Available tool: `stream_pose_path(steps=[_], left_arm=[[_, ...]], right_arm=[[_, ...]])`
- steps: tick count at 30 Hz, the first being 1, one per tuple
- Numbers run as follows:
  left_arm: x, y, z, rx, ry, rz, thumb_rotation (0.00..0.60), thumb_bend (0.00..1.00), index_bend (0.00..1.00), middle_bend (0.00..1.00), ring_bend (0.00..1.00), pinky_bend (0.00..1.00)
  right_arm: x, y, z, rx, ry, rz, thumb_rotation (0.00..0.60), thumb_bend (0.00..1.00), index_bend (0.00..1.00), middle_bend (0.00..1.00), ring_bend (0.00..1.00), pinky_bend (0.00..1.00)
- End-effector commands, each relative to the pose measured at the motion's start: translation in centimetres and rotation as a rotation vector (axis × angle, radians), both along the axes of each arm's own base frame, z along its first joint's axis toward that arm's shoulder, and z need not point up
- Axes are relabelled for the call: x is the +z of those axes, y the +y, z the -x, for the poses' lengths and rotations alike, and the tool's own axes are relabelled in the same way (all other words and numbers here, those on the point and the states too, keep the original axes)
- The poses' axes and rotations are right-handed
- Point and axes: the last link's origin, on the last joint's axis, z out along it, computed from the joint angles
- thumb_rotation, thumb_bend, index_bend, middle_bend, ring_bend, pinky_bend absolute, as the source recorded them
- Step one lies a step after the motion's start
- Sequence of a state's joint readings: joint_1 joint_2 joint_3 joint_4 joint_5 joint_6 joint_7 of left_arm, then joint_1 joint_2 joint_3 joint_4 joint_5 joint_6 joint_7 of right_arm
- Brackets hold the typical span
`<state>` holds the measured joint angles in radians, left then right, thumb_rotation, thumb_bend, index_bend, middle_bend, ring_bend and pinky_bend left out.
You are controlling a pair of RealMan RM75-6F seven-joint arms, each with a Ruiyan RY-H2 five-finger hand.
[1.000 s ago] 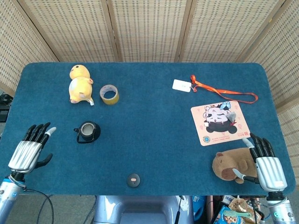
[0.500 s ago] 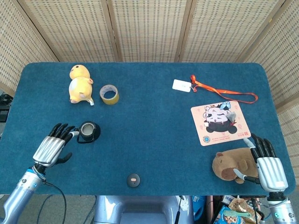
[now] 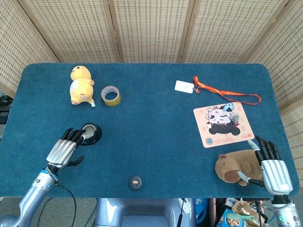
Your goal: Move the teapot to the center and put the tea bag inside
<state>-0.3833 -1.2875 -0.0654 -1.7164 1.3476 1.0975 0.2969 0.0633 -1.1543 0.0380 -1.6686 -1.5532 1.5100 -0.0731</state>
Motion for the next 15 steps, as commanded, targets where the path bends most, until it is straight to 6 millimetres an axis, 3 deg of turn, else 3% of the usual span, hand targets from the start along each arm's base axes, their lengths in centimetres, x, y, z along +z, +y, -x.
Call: stream_pose_path(steps=[1,8,15], left_arm=[[-0.2,0.0,0.0,0.005,0.003,-0.003,0.600,0.34,0.20,0.12,0.09,0.00],[-0.6,0.1,0.6,0.031,0.021,-0.047,0.600,0.35,0.27,0.12,0.01,0.00],[-1.2,0.6,1.0,0.052,0.029,-0.058,0.600,0.34,0.28,0.10,0.00,0.00]], right_arm=[[0.0,0.0,0.1,-0.001,0.000,0.000,0.412,0.33,0.09,0.09,0.00,0.06],[0.0,0.0,0.2,-0.007,-0.001,-0.002,0.412,0.33,0.09,0.09,0.00,0.06],[-0.1,-0.1,0.1,-0.009,0.000,-0.006,0.410,0.33,0.09,0.09,0.00,0.06]])
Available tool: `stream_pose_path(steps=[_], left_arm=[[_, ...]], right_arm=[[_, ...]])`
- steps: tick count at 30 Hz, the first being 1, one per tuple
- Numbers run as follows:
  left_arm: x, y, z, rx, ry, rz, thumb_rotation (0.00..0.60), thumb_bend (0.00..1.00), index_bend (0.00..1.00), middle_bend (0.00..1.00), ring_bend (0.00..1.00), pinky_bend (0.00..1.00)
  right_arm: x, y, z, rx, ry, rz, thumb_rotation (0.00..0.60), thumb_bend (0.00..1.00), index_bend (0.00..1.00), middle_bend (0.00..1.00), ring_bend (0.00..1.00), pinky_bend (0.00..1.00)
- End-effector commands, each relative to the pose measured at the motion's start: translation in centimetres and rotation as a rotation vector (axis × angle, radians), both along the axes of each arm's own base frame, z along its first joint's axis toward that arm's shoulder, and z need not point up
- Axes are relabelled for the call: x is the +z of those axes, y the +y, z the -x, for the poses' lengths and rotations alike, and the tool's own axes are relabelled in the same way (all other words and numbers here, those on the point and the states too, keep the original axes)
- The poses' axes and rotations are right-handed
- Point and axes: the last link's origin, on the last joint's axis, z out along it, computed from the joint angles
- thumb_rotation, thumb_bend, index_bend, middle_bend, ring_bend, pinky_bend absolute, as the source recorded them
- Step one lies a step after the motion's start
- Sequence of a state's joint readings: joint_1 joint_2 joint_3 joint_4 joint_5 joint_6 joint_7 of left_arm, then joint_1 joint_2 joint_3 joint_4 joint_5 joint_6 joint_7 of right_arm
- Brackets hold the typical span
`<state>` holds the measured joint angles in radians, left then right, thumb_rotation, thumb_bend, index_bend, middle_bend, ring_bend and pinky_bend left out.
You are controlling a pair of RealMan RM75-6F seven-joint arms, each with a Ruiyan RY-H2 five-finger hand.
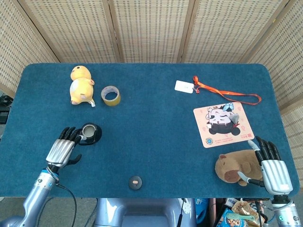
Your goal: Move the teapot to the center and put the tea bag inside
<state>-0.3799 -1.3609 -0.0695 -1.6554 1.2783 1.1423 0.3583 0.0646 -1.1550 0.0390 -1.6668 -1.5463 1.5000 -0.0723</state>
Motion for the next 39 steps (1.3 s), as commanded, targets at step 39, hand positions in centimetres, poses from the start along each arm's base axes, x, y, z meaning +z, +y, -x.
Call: stream_pose_path(steps=[39], left_arm=[[-3.2,1.9,-0.6,0.031,-0.009,0.012,0.600,0.52,0.48,0.09,0.00,0.00]], right_arm=[[0.2,0.1,0.6,-0.035,-0.004,-0.001,0.412,0.33,0.09,0.09,0.00,0.06]])
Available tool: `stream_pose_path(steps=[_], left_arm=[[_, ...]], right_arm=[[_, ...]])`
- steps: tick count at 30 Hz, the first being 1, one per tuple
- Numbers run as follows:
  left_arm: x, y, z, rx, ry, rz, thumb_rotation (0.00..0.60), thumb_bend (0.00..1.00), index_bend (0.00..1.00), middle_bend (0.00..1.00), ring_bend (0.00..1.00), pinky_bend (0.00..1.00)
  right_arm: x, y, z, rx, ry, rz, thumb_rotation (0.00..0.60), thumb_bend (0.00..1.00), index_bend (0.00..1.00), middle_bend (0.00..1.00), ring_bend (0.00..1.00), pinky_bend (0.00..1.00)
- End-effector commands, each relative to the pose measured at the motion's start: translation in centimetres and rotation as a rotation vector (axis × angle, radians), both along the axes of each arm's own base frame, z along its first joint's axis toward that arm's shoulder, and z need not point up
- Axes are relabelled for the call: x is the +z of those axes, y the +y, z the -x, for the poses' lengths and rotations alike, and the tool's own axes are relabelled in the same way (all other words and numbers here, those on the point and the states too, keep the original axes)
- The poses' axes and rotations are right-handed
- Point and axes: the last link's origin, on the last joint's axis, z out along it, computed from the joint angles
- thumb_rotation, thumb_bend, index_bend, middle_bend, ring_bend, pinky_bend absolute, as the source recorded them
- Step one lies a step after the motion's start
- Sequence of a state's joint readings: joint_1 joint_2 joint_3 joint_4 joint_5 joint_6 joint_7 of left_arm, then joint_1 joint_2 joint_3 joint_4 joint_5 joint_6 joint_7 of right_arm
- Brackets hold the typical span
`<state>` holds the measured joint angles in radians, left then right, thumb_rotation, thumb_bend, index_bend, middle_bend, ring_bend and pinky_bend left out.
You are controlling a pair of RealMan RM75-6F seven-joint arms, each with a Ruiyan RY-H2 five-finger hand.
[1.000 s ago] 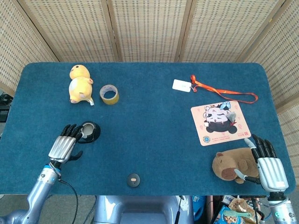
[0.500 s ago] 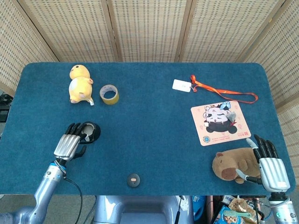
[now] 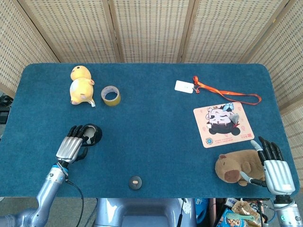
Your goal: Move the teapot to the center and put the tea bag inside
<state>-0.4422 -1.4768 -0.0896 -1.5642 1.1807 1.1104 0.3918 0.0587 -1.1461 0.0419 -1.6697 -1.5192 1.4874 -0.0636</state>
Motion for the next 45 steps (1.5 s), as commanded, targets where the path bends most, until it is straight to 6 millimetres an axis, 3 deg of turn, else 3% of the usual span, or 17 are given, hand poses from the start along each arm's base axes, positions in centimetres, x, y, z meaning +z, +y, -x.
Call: stream_pose_path(steps=[1,7,17,28,33,45], left_arm=[[-0.1,0.0,0.0,0.001,0.000,-0.005,0.600,0.52,0.48,0.09,0.00,0.00],[-0.5,0.4,-0.1,0.003,0.000,-0.017,0.600,0.51,0.49,0.09,0.00,0.00],[-1.1,0.5,-0.3,0.008,-0.004,-0.021,0.600,0.40,0.54,0.09,0.00,0.00],[-1.1,0.6,-0.2,0.008,-0.016,-0.034,0.600,0.41,0.61,0.10,0.00,0.00],[-0.8,0.7,-0.5,0.001,-0.039,-0.048,0.600,0.48,0.62,0.11,0.00,0.00],[1.8,1.8,-2.2,-0.014,-0.179,-0.069,0.600,0.50,0.63,0.11,0.00,0.00]], right_arm=[[0.0,0.0,0.0,-0.001,0.000,-0.001,0.413,0.33,0.09,0.09,0.00,0.06],[0.0,0.1,0.1,-0.001,0.000,0.000,0.408,0.33,0.09,0.09,0.00,0.06],[0.2,0.2,0.2,-0.003,0.000,0.003,0.409,0.33,0.09,0.09,0.00,0.06],[0.3,0.2,0.2,-0.004,-0.001,0.010,0.411,0.33,0.09,0.09,0.00,0.06],[0.3,0.2,0.2,-0.003,-0.002,0.011,0.412,0.33,0.09,0.09,0.00,0.06],[0.3,0.3,0.2,-0.002,-0.006,0.014,0.413,0.33,0.09,0.09,0.00,0.06]])
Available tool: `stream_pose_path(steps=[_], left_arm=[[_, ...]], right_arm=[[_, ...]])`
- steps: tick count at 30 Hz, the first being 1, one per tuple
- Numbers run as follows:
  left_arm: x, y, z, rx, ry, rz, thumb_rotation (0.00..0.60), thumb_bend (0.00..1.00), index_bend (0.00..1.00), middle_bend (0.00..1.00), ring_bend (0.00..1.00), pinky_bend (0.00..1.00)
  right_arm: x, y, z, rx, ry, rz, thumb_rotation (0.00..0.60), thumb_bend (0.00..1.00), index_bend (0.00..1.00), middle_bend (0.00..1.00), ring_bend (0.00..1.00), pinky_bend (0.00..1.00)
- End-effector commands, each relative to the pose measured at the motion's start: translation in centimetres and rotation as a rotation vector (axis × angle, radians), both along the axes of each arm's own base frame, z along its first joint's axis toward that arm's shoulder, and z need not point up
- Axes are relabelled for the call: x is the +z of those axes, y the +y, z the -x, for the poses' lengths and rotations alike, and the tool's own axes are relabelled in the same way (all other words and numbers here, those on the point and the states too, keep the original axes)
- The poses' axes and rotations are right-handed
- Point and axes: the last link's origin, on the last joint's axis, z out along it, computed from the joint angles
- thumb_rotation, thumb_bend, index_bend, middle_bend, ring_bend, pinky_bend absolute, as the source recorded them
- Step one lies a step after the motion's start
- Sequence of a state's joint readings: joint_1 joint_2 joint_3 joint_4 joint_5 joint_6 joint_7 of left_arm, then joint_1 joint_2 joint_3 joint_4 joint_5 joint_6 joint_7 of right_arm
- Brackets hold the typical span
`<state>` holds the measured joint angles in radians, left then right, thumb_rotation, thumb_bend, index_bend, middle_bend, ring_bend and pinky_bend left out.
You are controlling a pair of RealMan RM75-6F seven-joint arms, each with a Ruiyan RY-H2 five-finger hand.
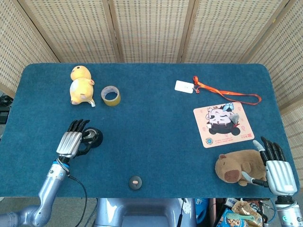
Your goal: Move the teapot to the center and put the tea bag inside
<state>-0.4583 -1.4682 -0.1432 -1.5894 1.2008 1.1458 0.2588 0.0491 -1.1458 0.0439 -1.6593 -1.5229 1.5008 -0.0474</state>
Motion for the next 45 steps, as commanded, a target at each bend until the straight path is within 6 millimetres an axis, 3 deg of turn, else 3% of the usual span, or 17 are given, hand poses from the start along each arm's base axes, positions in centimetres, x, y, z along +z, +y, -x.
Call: stream_pose_path(steps=[1,22,30,45], left_arm=[[0.7,0.4,-0.6,-0.014,-0.021,-0.004,0.600,0.50,0.63,0.11,0.00,0.00],[2.8,1.8,-6.2,-0.200,-0.016,0.031,0.600,0.50,0.63,0.11,0.00,0.00],[3.2,3.3,-9.3,-0.287,0.029,0.032,0.600,0.50,0.63,0.11,0.00,0.00],[0.1,5.7,-16.9,-0.416,0.072,0.096,0.600,0.50,0.63,0.11,0.00,0.00]], right_arm=[[0.1,0.1,0.0,-0.001,0.000,0.001,0.411,0.33,0.09,0.09,0.00,0.06],[-0.1,-0.1,-0.7,0.023,-0.001,-0.010,0.411,0.33,0.09,0.09,0.00,0.06],[0.0,-0.2,-1.0,0.034,0.006,-0.018,0.413,0.33,0.09,0.09,0.00,0.06],[0.0,-0.7,-1.4,0.054,0.012,-0.030,0.412,0.33,0.09,0.09,0.00,0.06]])
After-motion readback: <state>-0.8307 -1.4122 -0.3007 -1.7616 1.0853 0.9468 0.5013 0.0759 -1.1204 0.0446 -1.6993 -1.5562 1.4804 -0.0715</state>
